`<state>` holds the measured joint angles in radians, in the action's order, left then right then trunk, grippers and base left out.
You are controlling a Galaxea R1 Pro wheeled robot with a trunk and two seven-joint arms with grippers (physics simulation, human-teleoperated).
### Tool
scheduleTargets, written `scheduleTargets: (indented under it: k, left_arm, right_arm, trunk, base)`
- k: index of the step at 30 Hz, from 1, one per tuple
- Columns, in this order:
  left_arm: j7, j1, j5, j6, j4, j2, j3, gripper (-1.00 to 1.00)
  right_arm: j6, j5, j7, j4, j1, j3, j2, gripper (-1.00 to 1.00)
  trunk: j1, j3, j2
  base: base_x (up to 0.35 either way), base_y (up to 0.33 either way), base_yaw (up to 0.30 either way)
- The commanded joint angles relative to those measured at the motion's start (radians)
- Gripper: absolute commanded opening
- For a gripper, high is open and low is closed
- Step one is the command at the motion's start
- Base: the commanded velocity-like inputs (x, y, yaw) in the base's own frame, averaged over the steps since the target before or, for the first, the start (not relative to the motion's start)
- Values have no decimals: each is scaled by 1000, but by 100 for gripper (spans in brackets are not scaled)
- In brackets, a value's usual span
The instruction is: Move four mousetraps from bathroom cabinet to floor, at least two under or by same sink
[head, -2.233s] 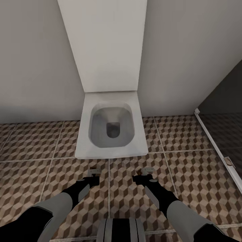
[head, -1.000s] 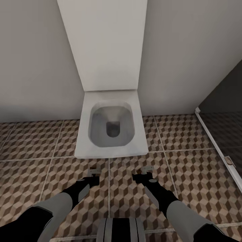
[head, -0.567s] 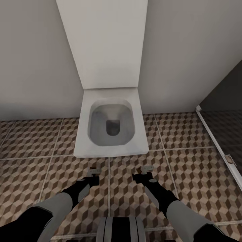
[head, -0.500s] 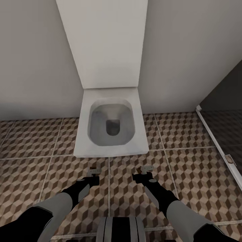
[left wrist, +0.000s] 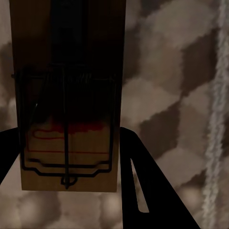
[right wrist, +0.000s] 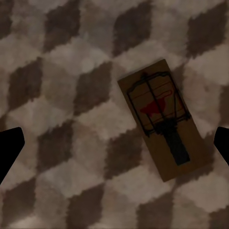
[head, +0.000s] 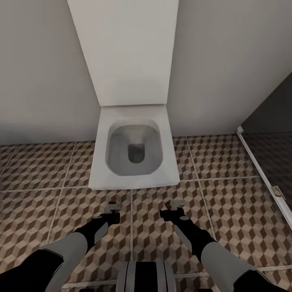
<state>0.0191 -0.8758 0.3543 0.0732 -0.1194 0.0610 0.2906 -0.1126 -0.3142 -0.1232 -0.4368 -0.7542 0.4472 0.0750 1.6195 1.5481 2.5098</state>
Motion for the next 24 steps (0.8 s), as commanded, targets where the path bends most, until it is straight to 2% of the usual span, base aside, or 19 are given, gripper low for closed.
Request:
scheduleTargets:
  k: [1, 15, 24]
  left_arm:
    - [4, 0, 6, 5, -2, 0, 9, -100]
    - [4, 0, 6, 5, -2, -1, 9, -100]
    - [4, 0, 6, 5, -2, -1, 9, -100]
  right_arm:
    - [-5, -8, -9, -2, -1, 8, -1, 100]
    - [-4, -8, -9, -2, -1, 8, -1, 100]
    - [-4, -8, -9, -2, -1, 8, -1, 100]
  trunk:
    - [0, 2, 0]
    - [0, 20, 0]
    - [0, 22, 0]
  base:
    - [0, 0, 0]
    - [0, 0, 0]
    - [0, 0, 0]
